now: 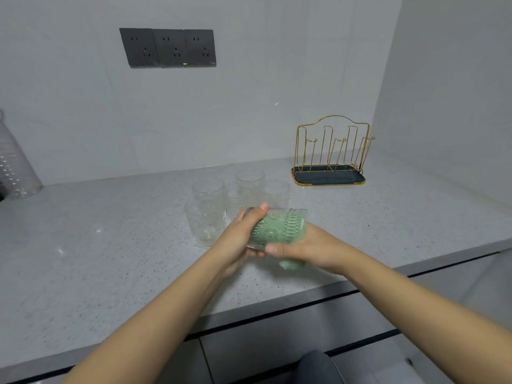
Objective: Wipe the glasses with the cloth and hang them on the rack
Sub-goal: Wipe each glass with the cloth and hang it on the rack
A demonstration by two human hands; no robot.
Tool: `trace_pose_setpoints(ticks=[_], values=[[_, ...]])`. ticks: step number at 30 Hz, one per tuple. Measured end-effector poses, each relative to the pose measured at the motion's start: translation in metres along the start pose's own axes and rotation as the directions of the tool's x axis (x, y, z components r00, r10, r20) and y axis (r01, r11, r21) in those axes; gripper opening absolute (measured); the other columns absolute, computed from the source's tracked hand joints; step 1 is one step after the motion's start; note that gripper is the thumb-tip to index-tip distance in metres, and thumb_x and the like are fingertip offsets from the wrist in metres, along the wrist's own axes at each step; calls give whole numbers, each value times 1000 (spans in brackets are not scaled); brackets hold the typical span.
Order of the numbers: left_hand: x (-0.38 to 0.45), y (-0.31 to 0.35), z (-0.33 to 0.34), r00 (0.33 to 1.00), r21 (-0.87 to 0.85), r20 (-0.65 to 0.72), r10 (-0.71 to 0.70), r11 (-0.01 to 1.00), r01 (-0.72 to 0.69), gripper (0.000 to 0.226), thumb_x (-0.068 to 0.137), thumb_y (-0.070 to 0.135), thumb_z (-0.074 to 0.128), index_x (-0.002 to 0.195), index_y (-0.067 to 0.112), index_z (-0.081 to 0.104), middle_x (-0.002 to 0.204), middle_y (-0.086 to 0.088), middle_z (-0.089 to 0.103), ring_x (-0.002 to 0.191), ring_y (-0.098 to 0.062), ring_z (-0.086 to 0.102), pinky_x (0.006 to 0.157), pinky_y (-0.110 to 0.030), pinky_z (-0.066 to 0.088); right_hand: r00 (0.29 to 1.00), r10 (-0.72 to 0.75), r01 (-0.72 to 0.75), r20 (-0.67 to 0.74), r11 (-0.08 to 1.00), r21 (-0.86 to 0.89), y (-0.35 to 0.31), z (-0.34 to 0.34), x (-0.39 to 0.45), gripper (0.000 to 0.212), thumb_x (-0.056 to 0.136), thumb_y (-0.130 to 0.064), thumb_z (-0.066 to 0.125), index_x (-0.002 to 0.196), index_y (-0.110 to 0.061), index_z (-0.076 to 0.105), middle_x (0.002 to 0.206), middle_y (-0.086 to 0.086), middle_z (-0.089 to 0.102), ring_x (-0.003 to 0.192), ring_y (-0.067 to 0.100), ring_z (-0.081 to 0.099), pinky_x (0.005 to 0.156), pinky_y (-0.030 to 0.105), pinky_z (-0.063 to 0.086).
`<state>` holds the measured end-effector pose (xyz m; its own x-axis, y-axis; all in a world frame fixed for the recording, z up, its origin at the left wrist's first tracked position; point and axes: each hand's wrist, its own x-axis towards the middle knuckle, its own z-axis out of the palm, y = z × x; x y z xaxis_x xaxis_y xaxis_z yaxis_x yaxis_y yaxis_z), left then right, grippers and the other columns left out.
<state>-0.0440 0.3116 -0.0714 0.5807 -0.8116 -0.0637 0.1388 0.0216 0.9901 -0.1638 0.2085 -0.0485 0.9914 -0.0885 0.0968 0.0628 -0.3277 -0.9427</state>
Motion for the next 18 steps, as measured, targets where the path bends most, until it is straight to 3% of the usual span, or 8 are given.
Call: trace_pose_setpoints(ticks=[2, 4, 7, 10, 11, 13, 15, 18], values=[[-4, 10, -3, 979, -3, 69, -193, 981, 194, 41, 94, 50, 54, 103, 12, 61, 79, -10, 67, 64, -23, 63, 54, -28, 49, 996, -79, 84, 31, 873, -480, 6, 2, -2, 40, 82, -22, 70, 121, -21, 59, 116, -11, 62, 106, 5, 57, 95, 19, 43], [-5, 10, -5, 959, -49, 110, -259, 963, 266, 43, 94, 53, 50, 104, 13, 63, 73, -6, 69, 56, -17, 63, 46, -23, 50, 996, -89, 72, -8, 857, -510, 10, -2, 1, 40, 83, -19, 69, 122, -18, 60, 114, -8, 64, 100, -2, 59, 90, 15, 44], [-6, -4, -1, 990, -105, 108, -94, 989, 106, 49, 89, 53, 51, 122, 16, 57, 102, -8, 70, 77, -19, 70, 63, -33, 57, 998, 51, -52, -40, 998, -40, 3, -11, 5, 33, 83, -6, 65, 116, -7, 62, 105, 2, 69, 92, 6, 66, 85, 20, 51], [-3, -14, 2, 993, 6, -19, 119, 993, -119, 49, 80, 48, 64, 120, 22, 52, 108, -6, 65, 76, -15, 69, 61, -29, 55, 980, 187, -142, -63, 890, 432, 2, -12, 8, 26, 85, -4, 59, 111, -2, 62, 101, 12, 69, 89, 20, 66, 82, 27, 54], [-1, -13, 2, 993, -8, -28, 119, 993, -119, 46, 81, 48, 68, 114, 18, 55, 102, -8, 65, 74, -17, 67, 59, -29, 54, 988, 137, -100, -68, 914, 394, 2, -9, 7, 23, 86, -5, 59, 109, -7, 62, 98, 9, 69, 88, 16, 67, 79, 24, 54], [3, -4, -1, 1000, -45, 31, -3, 999, 5, 47, 82, 50, 67, 107, 12, 60, 93, -13, 64, 75, -24, 62, 63, -33, 49, 999, -41, 40, -13, 998, -44, 4, -1, 0, 25, 87, -13, 63, 111, -20, 61, 102, -5, 67, 93, 7, 63, 84, 19, 49], [2, 8, -4, 978, -20, 91, -187, 982, 189, 44, 84, 52, 65, 103, 12, 65, 88, -12, 66, 75, -26, 61, 64, -34, 48, 989, -127, 151, 82, 850, -505, 9, -1, -2, 33, 85, -23, 66, 117, -23, 59, 109, -18, 59, 100, -2, 54, 91, 16, 42], [-4, 12, -5, 968, -12, 142, -209, 977, 212, 46, 93, 55, 50, 102, 14, 67, 83, -7, 70, 65, -18, 64, 51, -26, 51, 996, -83, 85, 22, 926, -367, 7, -13, 1, 23, 85, -22, 66, 108, -23, 63, 97, -12, 65, 85, 3, 60, 76, 19, 48]])
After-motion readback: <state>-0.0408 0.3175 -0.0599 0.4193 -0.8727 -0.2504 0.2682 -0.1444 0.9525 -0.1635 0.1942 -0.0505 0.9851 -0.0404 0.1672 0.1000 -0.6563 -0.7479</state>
